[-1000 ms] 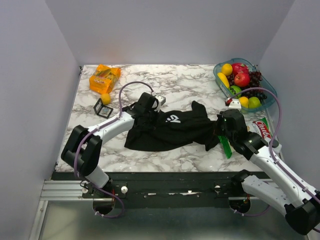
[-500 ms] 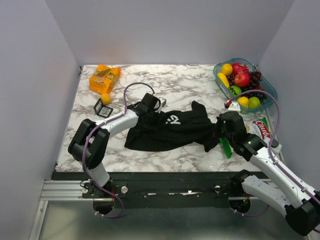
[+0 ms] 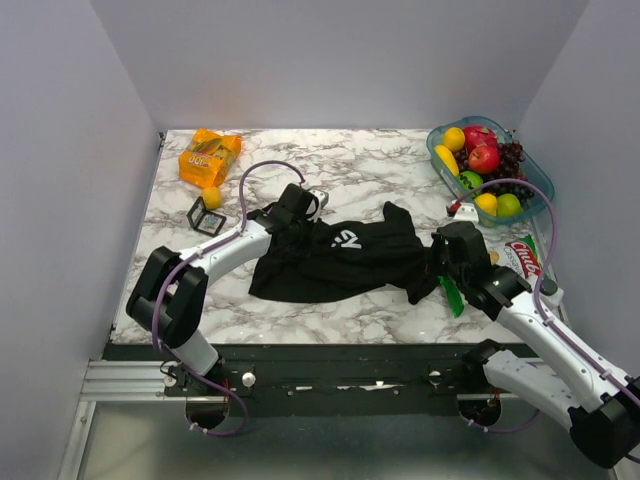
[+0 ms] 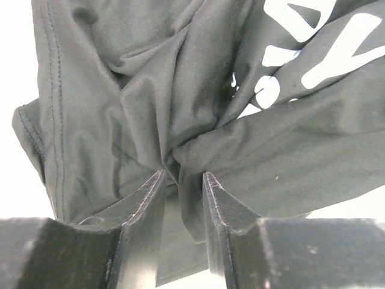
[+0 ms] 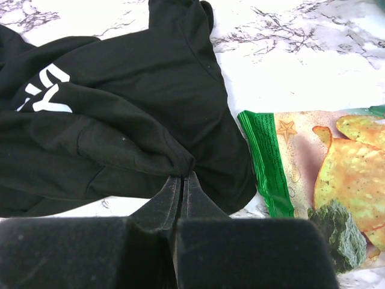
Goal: Pin the brooch onto the clothing
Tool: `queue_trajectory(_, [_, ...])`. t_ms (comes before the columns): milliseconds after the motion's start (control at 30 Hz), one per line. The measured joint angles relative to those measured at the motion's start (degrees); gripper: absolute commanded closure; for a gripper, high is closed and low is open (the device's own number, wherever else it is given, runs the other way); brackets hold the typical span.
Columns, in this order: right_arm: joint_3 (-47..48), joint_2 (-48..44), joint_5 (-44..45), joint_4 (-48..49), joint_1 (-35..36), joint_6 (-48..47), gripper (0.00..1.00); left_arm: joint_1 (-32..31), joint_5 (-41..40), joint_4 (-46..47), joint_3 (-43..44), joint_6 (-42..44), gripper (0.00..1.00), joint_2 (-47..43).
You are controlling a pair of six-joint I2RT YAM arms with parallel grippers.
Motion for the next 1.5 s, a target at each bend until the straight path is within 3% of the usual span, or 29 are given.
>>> queue_trajectory(267, [0.0, 0.6, 0.0, 0.1, 0.0, 0.0, 0.95, -1.5, -0.1, -1.0, 0.0, -0.6, 0.63, -0.3])
queue_trajectory(400, [0.0, 0.6, 0.0, 0.1, 0.0, 0.0, 0.95, -1.6, -0.1, -1.4, -0.1, -0.6, 0.71, 0.3])
queue_trajectory(733, [0.0, 0.6, 0.0, 0.1, 0.0, 0.0, 0.95, -1.6, -0.2, -1.8, 0.0, -0.6, 0.68, 1.9])
queue_trajectory(833, [0.0, 0.6, 0.0, 0.1, 0.0, 0.0, 0.95, -1.6, -0.3, -2.1, 0.0, -0.6, 0.80, 2.3])
queue_trajectory(867, [0.0, 0.6, 0.0, 0.1, 0.0, 0.0, 0.95, -1.6, -0.3, -2.1, 0.0, -0.6, 0.90, 2.3])
queue_trajectory(933, [0.0, 0.6, 0.0, 0.1, 0.0, 0.0, 0.95, -1.6, -0.3, -2.1, 0.0, -0.6, 1.00, 2.3])
queue_trajectory(1133, [0.0, 0.6, 0.0, 0.0, 0.0, 0.0, 0.95, -1.6, -1.9, -1.9, -0.1, -0.5, 1.00, 1.9])
queue_trajectory(1233, [1.0, 0.6, 0.0, -0.9, 0.0, -0.1, 0.96, -1.6, -5.0, -0.5, -1.4, -0.3, 1.00, -1.0])
queue_trajectory(1500, [7.2, 0.1, -0.5, -2.1, 0.0, -0.2, 0.96, 3.6, -12.4, 5.7, -7.1, 0.3, 1.00, -23.7])
